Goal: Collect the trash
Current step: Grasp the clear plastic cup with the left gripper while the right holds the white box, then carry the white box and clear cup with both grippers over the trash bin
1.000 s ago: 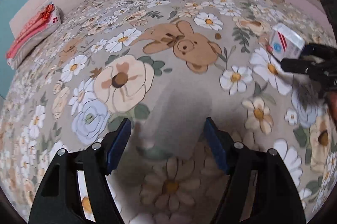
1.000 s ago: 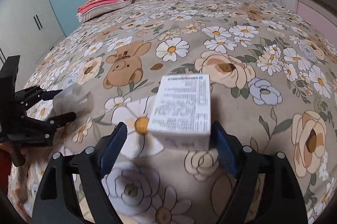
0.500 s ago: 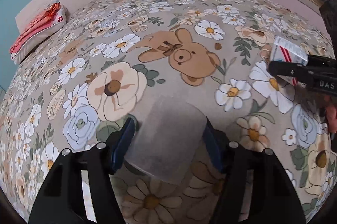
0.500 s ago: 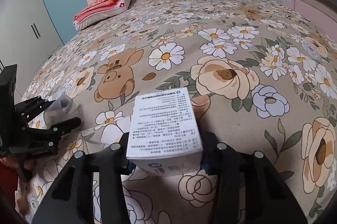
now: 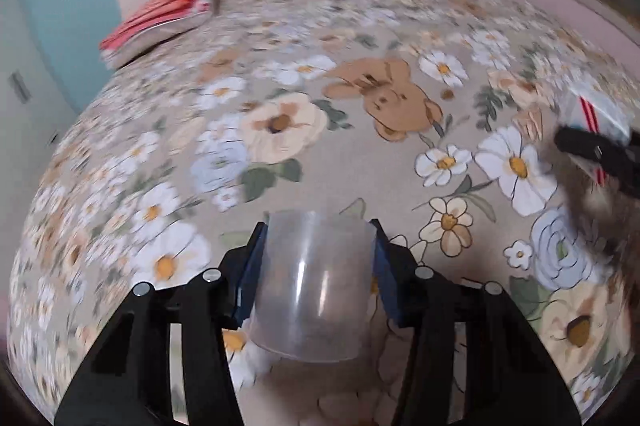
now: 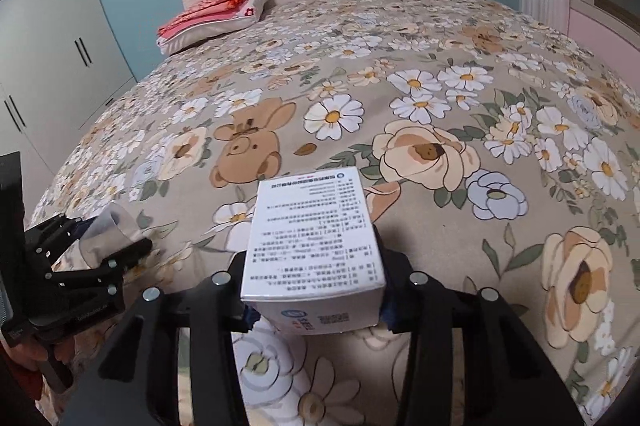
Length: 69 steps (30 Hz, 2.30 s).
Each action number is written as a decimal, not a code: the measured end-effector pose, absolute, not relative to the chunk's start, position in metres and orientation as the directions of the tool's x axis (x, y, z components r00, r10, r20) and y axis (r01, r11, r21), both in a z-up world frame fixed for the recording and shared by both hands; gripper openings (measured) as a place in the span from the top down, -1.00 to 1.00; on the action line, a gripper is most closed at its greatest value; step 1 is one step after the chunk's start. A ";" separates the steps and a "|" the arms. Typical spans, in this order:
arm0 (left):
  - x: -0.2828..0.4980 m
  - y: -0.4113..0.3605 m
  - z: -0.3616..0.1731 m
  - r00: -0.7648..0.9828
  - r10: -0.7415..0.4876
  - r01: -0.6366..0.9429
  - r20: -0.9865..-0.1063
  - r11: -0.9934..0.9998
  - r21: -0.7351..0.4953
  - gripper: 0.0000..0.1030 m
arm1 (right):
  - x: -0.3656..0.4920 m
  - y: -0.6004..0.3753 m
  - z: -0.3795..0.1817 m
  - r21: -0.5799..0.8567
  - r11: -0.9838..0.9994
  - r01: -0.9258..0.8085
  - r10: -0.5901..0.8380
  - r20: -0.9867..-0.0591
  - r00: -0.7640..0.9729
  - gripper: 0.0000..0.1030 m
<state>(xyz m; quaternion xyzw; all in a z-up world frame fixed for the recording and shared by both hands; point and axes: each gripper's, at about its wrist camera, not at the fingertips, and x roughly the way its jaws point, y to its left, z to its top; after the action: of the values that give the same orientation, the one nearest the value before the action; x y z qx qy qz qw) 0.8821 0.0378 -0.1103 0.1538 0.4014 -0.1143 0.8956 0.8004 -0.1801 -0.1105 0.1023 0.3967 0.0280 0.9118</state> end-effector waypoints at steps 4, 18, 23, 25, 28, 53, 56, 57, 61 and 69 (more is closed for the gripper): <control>0.854 0.038 -0.087 0.686 -0.044 0.271 -0.727 0.942 0.198 0.02 | 0.779 -0.179 -0.091 0.192 0.981 0.002 0.136 -0.700 0.702 0.10; 0.733 0.028 -0.020 0.702 -0.086 0.262 -0.707 0.954 0.144 0.02 | 0.688 -0.178 -0.031 0.167 0.984 -0.069 0.162 -0.645 0.746 0.10; 0.675 0.026 0.012 0.698 -0.092 0.271 -0.710 0.952 0.143 0.02 | 0.627 -0.184 0.004 0.156 0.984 -0.091 0.171 -0.638 0.751 0.10; 0.645 0.022 0.028 0.699 -0.101 0.279 -0.708 0.950 0.140 0.02 | 0.609 -0.186 0.013 0.155 0.983 -0.098 0.175 -0.635 0.752 0.10; 0.607 0.020 0.047 0.694 -0.112 0.287 -0.711 0.949 0.130 0.02 | 0.575 -0.189 0.031 0.143 0.984 -0.106 0.173 -0.634 0.754 0.10; 0.325 -0.009 0.119 0.708 -0.060 0.273 -0.704 0.942 0.194 0.02 | 0.303 -0.215 0.109 0.076 0.981 -0.178 0.187 -0.597 0.780 0.10; 0.298 -0.013 0.117 0.709 -0.073 0.280 -0.701 0.942 0.186 0.02 | 0.278 -0.214 0.108 0.067 0.980 -0.188 0.190 -0.596 0.780 0.10; 0.288 -0.014 0.115 0.709 -0.073 0.279 -0.701 0.942 0.184 0.02 | 0.275 -0.214 0.109 0.064 0.980 -0.189 0.189 -0.595 0.781 0.10; 0.254 -0.017 0.104 0.710 -0.071 0.268 -0.701 0.947 0.176 0.02 | 0.232 -0.212 0.100 0.044 0.975 -0.220 0.202 -0.600 0.774 0.10; 0.210 -0.016 0.071 0.695 -0.058 0.250 -0.717 0.954 0.165 0.02 | 0.187 -0.210 0.080 0.044 0.966 -0.255 0.226 -0.618 0.753 0.10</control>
<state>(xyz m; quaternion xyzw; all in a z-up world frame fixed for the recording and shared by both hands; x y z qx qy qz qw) 0.2104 -0.0162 0.0706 0.1258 0.3815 -0.0843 0.9119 0.1866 -0.2099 0.0800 -0.0217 0.3273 0.1284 0.9359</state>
